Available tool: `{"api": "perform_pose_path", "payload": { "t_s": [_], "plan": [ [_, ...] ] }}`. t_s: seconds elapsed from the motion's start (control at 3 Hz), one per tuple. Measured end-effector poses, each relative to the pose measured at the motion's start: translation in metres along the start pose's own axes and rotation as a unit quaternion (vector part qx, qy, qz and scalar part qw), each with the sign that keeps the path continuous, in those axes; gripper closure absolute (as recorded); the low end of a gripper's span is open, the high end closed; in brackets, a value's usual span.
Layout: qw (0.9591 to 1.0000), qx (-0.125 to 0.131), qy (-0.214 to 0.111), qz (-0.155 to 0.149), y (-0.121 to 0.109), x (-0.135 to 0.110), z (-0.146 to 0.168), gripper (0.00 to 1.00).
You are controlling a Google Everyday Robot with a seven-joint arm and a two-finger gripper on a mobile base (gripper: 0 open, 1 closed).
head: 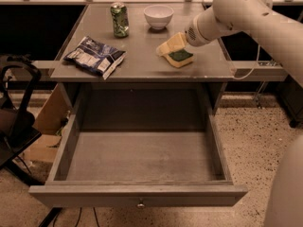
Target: Pick sponge from top drawer and place on counter
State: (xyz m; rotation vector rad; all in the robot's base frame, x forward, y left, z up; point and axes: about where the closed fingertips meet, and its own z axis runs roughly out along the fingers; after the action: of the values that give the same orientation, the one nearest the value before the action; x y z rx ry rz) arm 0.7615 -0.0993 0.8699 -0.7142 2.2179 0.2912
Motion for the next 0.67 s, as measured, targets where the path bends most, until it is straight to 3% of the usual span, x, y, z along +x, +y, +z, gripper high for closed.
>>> {"api": "perform_pose_path", "payload": {
  "t_s": [0.33,0.67],
  "plan": [
    [0.9987,0.019,-0.044,-0.014,-0.007,-0.018,-0.065,0.0],
    [0.9912,0.071,-0.111,-0.01,-0.02,-0.011,-0.155,0.0]
  ]
}}
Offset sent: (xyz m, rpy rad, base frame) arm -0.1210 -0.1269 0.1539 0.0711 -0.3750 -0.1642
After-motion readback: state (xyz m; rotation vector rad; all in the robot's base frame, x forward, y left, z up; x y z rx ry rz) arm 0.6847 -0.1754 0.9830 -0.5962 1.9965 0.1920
